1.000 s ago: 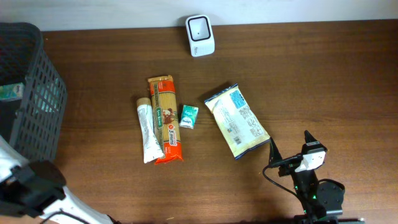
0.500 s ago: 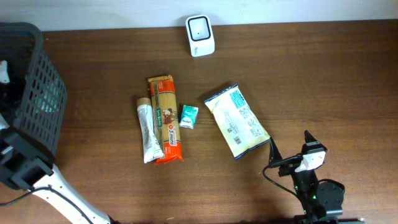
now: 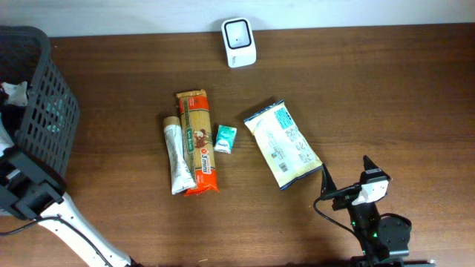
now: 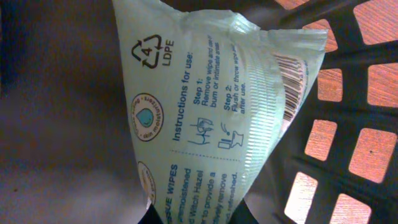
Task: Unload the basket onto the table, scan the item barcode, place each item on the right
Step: 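Lift the light green pouch from the basket, drop it near the packet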
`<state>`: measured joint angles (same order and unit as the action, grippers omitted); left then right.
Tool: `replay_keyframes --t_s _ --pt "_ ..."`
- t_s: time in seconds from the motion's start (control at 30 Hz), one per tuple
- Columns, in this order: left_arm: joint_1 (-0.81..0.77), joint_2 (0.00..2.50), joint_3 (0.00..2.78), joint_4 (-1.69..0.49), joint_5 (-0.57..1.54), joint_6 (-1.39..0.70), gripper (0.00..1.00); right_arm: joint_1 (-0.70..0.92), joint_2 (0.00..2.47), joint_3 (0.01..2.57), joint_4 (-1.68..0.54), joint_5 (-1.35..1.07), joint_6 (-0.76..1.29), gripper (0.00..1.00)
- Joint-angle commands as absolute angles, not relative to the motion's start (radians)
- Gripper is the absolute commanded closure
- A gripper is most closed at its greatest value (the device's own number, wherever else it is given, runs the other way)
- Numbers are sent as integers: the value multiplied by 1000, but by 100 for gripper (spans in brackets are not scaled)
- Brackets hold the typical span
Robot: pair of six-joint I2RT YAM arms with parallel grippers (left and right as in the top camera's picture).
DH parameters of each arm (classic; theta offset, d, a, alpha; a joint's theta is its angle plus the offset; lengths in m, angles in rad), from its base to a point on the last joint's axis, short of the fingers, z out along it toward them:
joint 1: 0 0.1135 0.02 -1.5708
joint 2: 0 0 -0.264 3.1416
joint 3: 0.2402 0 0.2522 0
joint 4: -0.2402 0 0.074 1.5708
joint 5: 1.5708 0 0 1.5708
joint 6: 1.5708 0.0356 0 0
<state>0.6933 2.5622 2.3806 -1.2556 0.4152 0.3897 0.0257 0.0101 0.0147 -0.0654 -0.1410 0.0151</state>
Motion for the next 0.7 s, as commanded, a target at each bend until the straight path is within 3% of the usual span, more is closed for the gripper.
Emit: replay_keyframes --t_s 0.0,0.27,0.37,0.5,0.67 --pt "697 2545 2428 -1282 389 348 100 19 4 6 -65 -147 11 1" --pt "691 2098 2658 -1285 380 30 100 19 4 6 -65 -147 11 1" --pt "656 1963 2658 -1362 472 29 100 19 4 6 -64 -147 11 1" --pt "436 1914 2650 -1539 482 33 100 19 4 6 -65 -147 11 1" --pt "91 1919 2428 -1563 384 84 100 19 4 6 -65 -147 11 1"
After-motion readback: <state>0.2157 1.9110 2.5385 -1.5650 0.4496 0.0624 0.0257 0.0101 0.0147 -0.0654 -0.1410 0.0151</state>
